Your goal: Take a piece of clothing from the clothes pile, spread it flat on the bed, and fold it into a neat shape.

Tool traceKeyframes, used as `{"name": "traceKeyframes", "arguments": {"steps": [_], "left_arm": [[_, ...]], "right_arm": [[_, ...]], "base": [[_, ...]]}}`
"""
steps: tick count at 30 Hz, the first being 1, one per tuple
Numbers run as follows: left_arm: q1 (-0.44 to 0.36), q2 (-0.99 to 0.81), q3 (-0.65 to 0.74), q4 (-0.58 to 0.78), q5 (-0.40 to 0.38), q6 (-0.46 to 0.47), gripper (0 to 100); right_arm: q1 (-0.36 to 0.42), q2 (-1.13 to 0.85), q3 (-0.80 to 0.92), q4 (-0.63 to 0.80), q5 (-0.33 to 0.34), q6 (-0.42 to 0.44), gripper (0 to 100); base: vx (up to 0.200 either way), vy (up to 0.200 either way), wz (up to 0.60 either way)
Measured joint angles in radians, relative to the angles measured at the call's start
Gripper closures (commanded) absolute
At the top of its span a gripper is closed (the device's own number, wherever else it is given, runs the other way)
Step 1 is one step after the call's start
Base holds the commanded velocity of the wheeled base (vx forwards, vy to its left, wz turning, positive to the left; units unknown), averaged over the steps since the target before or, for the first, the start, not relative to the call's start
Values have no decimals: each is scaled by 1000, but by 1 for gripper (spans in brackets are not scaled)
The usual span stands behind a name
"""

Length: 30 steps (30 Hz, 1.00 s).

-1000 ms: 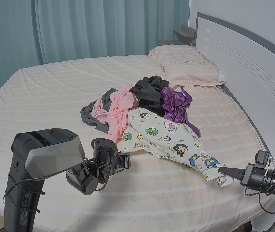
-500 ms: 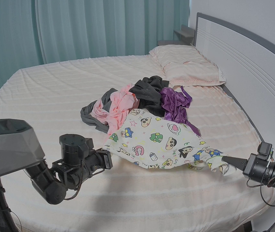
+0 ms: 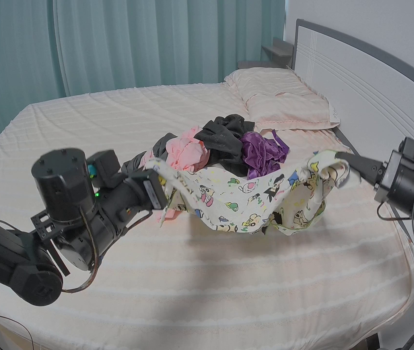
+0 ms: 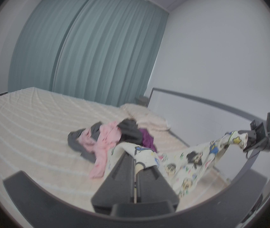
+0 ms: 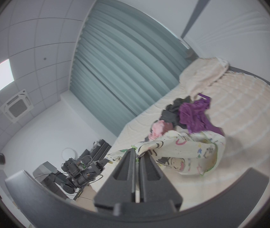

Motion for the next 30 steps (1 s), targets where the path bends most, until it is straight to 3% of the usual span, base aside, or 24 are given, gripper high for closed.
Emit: {"name": "traceKeyframes", "arguments": {"steps": [5, 9, 22, 30], "left_arm": [[-95, -69, -127, 60, 67, -1, 100], [-124, -100, -140, 71, 82, -13, 100], [-135, -146, 153, 78, 91, -63, 100], [-130, -165, 250, 78, 92, -198, 100]], "right_arm": [[92, -67, -131, 86, -3, -1, 100], [119, -97, -148, 100, -3, -1, 100], [96, -115, 51, 103, 0, 12, 100], [98, -72, 119, 79, 0, 31, 100]], "base": [[0, 0, 0], [0, 0, 0], [0, 0, 0], [0, 0, 0]]}}
